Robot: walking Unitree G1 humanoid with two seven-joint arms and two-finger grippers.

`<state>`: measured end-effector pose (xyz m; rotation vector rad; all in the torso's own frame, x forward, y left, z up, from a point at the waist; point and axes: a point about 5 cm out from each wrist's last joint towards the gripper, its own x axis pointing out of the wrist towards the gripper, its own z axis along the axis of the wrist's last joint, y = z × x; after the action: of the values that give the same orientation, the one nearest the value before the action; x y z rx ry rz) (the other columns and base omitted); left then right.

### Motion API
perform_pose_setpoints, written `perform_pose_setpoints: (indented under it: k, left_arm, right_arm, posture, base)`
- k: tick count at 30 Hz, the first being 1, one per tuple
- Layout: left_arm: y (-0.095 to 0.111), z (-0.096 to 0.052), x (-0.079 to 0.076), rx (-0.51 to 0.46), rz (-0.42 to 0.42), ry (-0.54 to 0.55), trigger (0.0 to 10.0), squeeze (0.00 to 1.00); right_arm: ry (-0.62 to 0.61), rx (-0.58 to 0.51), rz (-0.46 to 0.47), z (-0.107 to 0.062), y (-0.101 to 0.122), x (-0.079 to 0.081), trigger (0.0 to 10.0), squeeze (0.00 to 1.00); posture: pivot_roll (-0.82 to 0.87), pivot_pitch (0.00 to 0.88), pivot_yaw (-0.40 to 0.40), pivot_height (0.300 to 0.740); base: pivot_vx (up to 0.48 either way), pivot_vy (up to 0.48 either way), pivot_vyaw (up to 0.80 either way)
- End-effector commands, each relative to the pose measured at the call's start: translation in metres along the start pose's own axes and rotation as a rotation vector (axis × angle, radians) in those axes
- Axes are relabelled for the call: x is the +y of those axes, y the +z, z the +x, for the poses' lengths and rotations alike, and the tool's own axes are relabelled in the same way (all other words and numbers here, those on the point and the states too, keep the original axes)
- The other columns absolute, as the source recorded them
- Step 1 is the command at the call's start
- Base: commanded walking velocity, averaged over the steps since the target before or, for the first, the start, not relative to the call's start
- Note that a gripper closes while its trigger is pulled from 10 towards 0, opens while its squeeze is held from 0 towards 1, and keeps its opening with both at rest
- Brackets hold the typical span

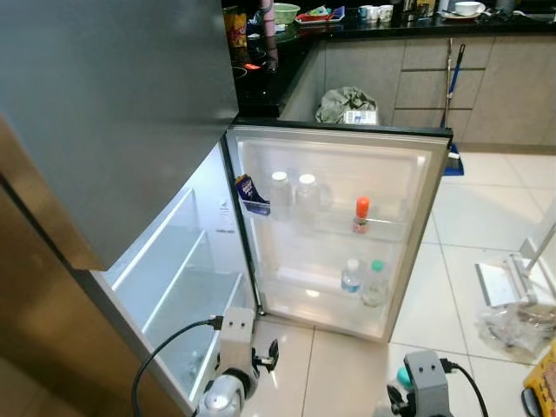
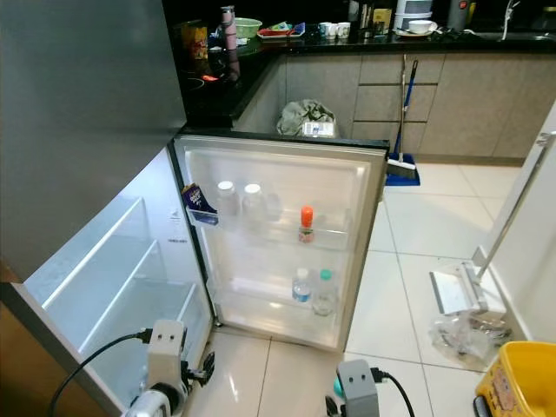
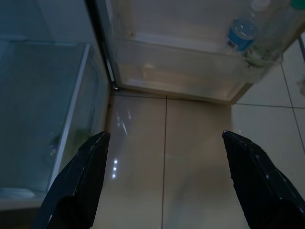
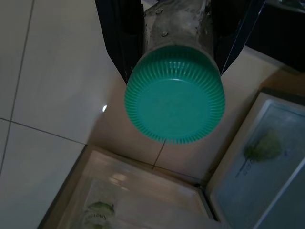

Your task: Restocking fridge

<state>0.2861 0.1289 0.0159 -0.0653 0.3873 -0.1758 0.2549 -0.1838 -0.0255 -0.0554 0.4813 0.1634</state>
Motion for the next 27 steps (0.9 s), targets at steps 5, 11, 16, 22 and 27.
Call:
perform_pose_setpoints:
  k: [5,11,16,22,27]
  left_arm:
    - [-0.0123,-0.0063,0.0101,0.04,-0.001,0.028,10.0,0.0]
    - [-0.0143,-0.0074,0.0092,0.045,0.005,0.023,10.0,0.0]
    - [-0.0143,-0.0071,0.0084,0.048,0.014,0.013,10.0,0.0]
    - [-0.0136,-0.0062,0.0075,0.048,0.02,0.006,10.0,0.0]
    - [-0.0132,-0.0057,0.0065,0.051,0.034,-0.008,10.0,0.0]
  right_arm:
    - [0.006,-0.007,-0.013,-0.0009,0.0007,-0.0024,10.0,0.0]
    - [0.009,-0.011,-0.018,-0.0002,0.0025,-0.0029,10.0,0.0]
    - [0.01,-0.013,-0.018,-0.0004,0.0021,-0.002,10.0,0.0]
    - [0.008,-0.012,-0.016,-0.0017,0.0002,-0.0025,10.0,0.0]
    - [0.003,-0.012,-0.013,-0.0016,0.0005,-0.0034,10.0,0.0]
  posture:
    - [0.0,0.067,0.067,0.74]
    - [0.0,0.06,0.068,0.74]
    - [-0.01,0.06,0.074,0.74]
    - [-0.01,0.058,0.077,0.74]
    - [-0.01,0.058,0.082,0.74]
  base:
    - [0.356,0.0,0.0]
    - [0.356,0.0,0.0]
    - [0.355,0.0,0.0]
    - [0.356,0.0,0.0]
    - [0.349,0.0,0.0]
